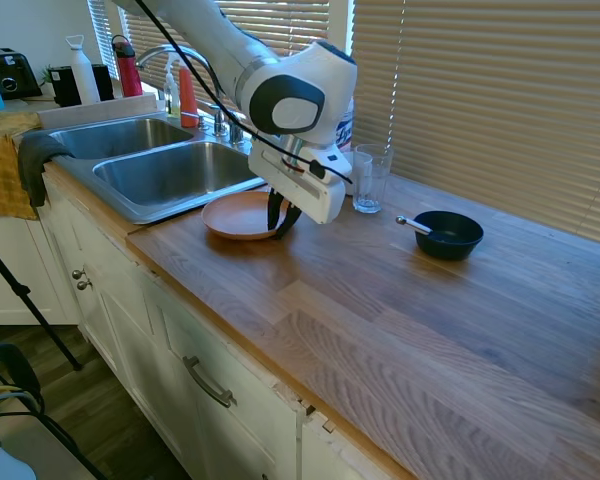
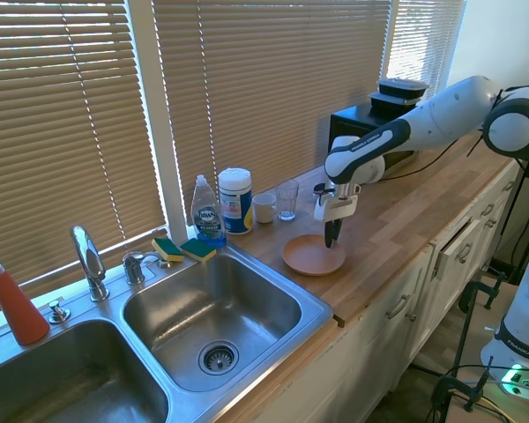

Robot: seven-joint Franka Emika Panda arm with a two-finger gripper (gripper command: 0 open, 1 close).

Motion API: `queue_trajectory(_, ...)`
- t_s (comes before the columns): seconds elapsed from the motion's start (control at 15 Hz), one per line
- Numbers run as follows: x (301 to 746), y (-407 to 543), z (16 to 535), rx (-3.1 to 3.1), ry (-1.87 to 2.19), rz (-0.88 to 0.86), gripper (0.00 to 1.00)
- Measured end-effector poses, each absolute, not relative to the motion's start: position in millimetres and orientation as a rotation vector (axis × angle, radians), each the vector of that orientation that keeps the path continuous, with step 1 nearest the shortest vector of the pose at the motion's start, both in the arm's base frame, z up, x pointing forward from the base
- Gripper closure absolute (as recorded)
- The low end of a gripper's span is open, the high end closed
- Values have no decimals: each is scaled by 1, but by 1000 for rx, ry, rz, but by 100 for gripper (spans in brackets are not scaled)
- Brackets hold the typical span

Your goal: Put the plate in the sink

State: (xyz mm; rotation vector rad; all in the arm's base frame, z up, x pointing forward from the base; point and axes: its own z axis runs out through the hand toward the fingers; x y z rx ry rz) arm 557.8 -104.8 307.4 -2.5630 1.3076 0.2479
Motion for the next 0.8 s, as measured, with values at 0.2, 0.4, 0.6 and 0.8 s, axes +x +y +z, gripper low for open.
queue_trajectory(0.2,558,-108,309,-2541,1294,239,100)
queue_trajectory(0.4,557,-111,310,-2528,1285,235,100)
queue_trajectory(0.6,556,-116,312,-2504,1266,235,100)
queue_trajectory(0.8,557,-116,326,-2492,1240,224,100)
